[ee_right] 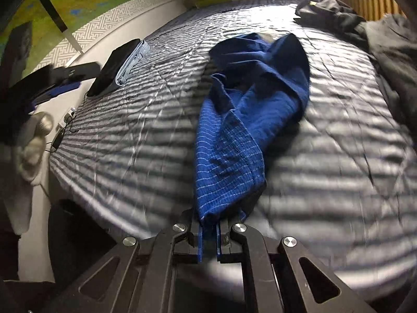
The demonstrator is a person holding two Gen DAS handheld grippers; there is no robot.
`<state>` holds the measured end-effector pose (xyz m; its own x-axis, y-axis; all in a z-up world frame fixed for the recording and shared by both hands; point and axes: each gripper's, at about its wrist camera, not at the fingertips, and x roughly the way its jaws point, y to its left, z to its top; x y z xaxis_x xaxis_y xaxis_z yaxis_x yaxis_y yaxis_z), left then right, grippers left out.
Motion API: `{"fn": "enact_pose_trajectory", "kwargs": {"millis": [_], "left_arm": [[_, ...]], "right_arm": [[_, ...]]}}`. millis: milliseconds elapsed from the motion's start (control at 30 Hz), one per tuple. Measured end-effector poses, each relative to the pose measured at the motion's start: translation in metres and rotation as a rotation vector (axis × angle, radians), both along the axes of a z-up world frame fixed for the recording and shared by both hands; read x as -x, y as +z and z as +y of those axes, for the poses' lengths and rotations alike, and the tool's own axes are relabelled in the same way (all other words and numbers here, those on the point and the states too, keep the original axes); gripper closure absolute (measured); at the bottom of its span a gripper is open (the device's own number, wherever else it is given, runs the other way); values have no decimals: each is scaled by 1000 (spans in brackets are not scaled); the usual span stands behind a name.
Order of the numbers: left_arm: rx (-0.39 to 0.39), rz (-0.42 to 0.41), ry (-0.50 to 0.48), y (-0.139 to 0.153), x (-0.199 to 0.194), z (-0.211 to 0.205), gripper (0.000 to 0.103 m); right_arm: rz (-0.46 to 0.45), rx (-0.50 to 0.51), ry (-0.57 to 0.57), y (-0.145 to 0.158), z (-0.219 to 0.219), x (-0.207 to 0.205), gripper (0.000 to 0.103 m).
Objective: Organize objects
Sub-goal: 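Lift the blue garment with the right tool toward the left tool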
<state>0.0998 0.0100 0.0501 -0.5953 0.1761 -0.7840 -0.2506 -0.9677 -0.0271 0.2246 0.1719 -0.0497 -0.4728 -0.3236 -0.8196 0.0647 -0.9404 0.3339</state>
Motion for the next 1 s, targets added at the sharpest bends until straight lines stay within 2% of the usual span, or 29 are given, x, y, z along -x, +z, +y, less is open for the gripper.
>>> {"fn": "enact_pose_trajectory", "kwargs": {"millis": [67, 167, 233, 300, 367, 533, 633, 833, 867, 900, 933, 1000], "left_arm": [[-10, -14, -13, -3, 4, 9, 1], [-37, -42, -7, -5, 15, 16, 1], [-58, -60, 4, -6, 26, 19, 1], [-63, -68, 6, -8, 40, 24, 1], [-54, -65, -7, -8, 60, 38, 1], [-25, -112, -67, -22, 116, 84, 1], [-29, -188, -99, -44, 156, 114, 1], [-25, -309, -124, -92, 194, 145, 1], [-31, -320, -125, -99, 196, 145, 4], [-39, -330, -122, -103, 198, 145, 20], [-47, -345, -115, -107, 199, 144, 51], [-66, -370, -95, -109, 199, 138, 75]], "right_arm": [[-7, -34, 10, 3, 3, -14, 97], [-4, -52, 27, 11, 6, -29, 92], [13, -44, 33, 25, 14, -35, 80], [58, -41, 27, 38, 21, -39, 59], [99, -37, 9, 50, 33, -36, 53], [87, -7, -142, 47, 69, 2, 53], [66, 39, -219, 31, 88, 28, 53], [-15, 129, -272, -2, 105, 81, 53], [-24, 145, -273, -6, 105, 88, 52], [-33, 161, -270, -10, 103, 94, 52], [-42, 179, -263, -14, 101, 101, 52], [-36, 191, -251, -16, 97, 109, 54]]}}
